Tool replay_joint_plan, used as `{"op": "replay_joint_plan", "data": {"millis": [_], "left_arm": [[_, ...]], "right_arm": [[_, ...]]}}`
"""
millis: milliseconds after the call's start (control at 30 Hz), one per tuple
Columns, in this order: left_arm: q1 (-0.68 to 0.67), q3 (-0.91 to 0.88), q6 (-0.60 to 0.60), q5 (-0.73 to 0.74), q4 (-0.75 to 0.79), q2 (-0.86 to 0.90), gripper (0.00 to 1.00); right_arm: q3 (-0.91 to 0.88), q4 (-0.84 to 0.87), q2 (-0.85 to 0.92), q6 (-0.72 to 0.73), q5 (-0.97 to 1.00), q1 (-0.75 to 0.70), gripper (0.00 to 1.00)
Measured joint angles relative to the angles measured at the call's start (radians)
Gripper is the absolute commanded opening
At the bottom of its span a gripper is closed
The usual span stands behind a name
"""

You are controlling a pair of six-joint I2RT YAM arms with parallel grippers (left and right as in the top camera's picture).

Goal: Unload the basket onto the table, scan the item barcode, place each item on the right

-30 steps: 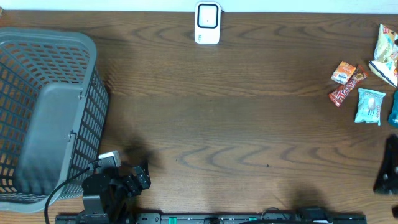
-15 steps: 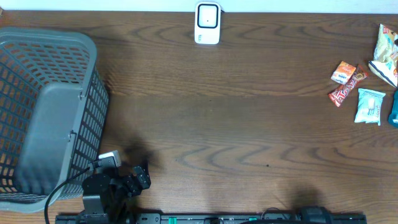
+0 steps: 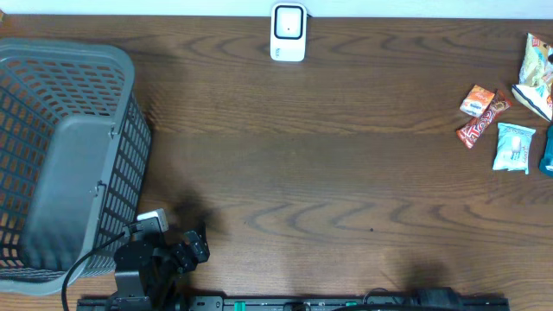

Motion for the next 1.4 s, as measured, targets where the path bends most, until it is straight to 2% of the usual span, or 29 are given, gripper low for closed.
{"op": "replay_joint_plan", "data": {"millis": [67,433,700,933,1100,1400], "left_arm": [[0.000,0.000,0.000,0.000,0.000,0.000,0.98],[0.000,0.000,0.000,0.000,0.000,0.000,0.98],[0.000,0.000,0.000,0.000,0.000,0.000,0.98],[0.000,0.000,0.000,0.000,0.000,0.000,0.98],[0.000,0.000,0.000,0.000,0.000,0.000,0.98],[0.000,0.000,0.000,0.000,0.000,0.000,0.98]], "right_arm": [[-0.077,0.078,-0.006,0.006,0.006,0.000,0.99],[-0.717,0.779,0.003,0.014,-0.051,0.000,0.99],[-1.087,1.130,0.004,0.064,-0.066,0.000,0.99],[-1.345,1.366,0.002,0.125,-0.068,0.000,0.99],[-1.477,1.487,0.002,0.141,-0.069,0.000,0.99],[-1.499,1.355,0.001,0.122,-0.070,0.000,0.99]]}}
